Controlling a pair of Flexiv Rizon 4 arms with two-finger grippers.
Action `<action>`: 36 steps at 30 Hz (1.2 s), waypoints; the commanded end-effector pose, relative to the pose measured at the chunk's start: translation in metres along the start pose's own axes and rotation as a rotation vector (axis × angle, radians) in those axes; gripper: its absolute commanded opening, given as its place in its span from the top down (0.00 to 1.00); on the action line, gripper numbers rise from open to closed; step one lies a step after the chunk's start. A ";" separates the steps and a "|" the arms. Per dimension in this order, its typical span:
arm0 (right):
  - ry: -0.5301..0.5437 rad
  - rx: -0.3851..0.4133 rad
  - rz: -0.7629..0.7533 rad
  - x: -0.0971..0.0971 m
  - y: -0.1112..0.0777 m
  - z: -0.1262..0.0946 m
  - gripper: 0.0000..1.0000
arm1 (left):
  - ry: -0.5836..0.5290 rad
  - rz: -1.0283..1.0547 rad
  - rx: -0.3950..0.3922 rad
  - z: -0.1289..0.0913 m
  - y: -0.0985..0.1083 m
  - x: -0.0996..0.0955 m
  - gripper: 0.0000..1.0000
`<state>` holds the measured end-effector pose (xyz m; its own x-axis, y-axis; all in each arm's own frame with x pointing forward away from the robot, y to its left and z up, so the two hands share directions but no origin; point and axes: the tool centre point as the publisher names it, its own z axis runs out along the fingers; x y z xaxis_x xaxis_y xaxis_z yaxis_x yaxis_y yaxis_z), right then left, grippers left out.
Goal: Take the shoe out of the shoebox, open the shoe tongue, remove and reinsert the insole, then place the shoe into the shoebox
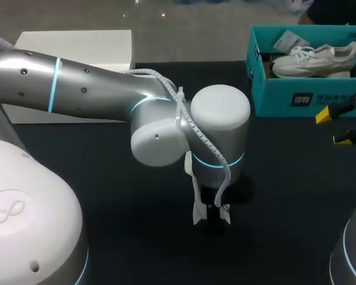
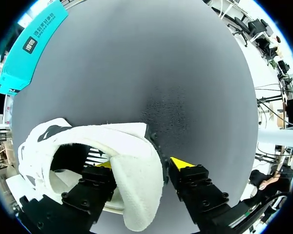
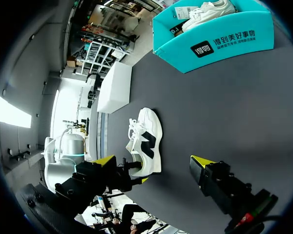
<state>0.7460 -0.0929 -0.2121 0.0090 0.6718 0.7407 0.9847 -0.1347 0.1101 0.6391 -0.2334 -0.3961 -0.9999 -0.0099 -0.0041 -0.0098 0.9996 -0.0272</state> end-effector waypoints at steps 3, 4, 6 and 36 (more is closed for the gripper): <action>-0.003 -0.002 0.001 0.000 -0.001 0.000 0.00 | 0.015 -0.006 -0.016 0.003 -0.007 0.004 1.00; -0.003 -0.002 0.001 0.000 -0.001 0.000 0.00 | 0.017 -0.009 -0.018 0.002 -0.007 0.006 1.00; -0.003 -0.002 0.001 0.000 -0.001 0.000 0.00 | 0.021 -0.042 -0.018 -0.002 -0.007 0.009 1.00; -0.003 -0.002 0.001 0.000 -0.001 0.000 0.00 | -0.041 -0.184 -0.066 -0.198 -0.001 -0.020 1.00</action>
<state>0.7459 -0.0929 -0.2120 0.0090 0.6717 0.7407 0.9847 -0.1347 0.1102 0.6635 -0.2347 -0.2413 -0.9784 -0.2062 -0.0166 -0.2068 0.9771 0.0509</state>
